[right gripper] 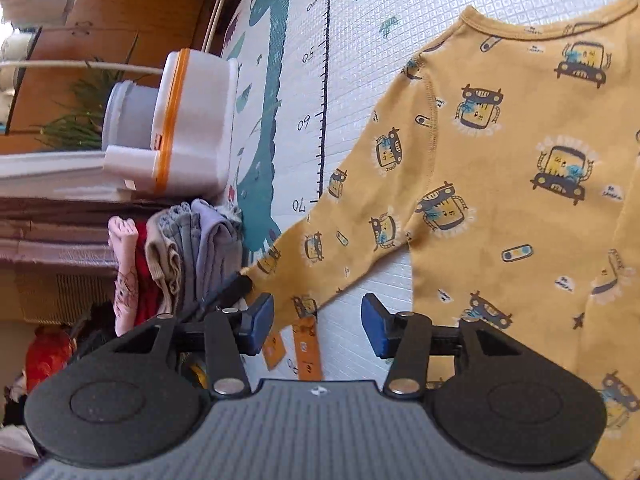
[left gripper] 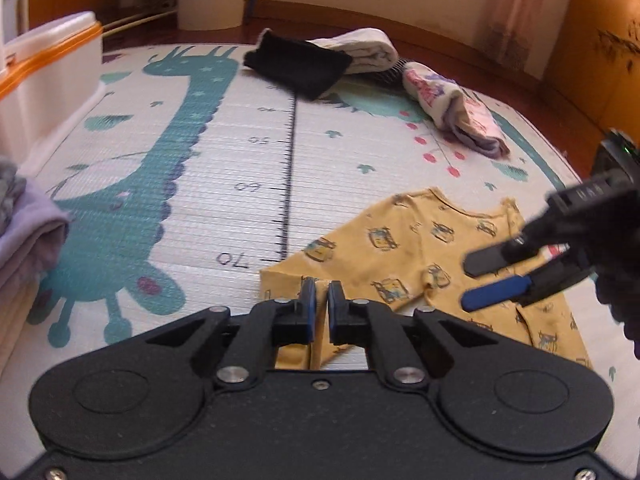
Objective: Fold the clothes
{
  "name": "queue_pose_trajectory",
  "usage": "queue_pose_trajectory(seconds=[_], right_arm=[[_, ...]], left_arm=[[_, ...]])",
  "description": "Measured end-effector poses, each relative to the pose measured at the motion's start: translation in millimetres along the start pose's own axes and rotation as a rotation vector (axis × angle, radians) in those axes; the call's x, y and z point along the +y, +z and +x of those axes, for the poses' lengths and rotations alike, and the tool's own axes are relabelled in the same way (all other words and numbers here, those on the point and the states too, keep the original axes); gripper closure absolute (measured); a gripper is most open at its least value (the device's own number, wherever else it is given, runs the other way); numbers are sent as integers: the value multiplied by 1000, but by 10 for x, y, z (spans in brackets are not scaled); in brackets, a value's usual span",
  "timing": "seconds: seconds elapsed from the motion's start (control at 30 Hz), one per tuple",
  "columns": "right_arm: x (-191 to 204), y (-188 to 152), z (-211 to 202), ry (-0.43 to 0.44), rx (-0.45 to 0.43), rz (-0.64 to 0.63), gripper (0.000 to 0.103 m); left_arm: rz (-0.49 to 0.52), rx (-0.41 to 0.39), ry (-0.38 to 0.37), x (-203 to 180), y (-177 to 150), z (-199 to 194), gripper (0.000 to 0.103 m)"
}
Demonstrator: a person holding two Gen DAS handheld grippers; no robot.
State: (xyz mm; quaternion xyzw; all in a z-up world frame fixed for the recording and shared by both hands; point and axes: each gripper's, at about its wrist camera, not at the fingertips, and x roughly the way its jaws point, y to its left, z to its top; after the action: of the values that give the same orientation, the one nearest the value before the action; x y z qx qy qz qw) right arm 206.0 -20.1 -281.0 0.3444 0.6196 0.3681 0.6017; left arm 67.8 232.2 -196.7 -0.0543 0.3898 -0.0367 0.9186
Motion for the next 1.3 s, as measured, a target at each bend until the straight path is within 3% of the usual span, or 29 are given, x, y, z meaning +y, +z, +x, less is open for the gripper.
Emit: queue_pose_trajectory(seconds=[0.2, 0.43, 0.5, 0.57, 0.7, 0.83, 0.93, 1.2, 1.3], right_arm=[[-62, 47, 254, 44, -24, 67, 51], [-125, 13, 467, 58, 15, 108, 52], [-144, -16, 485, 58, 26, 111, 57], [-160, -43, 486, 65, 30, 109, 72], [-134, -90, 473, 59, 40, 61, 89], [-62, -110, 406, 34, 52, -17, 98], [-37, -92, 291, 16, 51, -53, 98], [196, -5, 5, 64, 21, -110, 98], [305, 71, -154, 99, -2, -109, 98]], left_arm=[[232, -14, 13, -473, -144, 54, 100], [408, -46, 19, -773, -303, 25, 100], [438, -58, 24, -835, -353, 18, 100], [469, -70, 28, -898, -404, 11, 100], [569, -87, -8, -1049, -531, -44, 99], [511, -102, -119, -984, -507, -246, 95], [466, -106, -104, -906, -474, -347, 95], [148, -18, -38, -505, -315, -206, 95], [126, 11, -45, -498, -284, -140, 95]])
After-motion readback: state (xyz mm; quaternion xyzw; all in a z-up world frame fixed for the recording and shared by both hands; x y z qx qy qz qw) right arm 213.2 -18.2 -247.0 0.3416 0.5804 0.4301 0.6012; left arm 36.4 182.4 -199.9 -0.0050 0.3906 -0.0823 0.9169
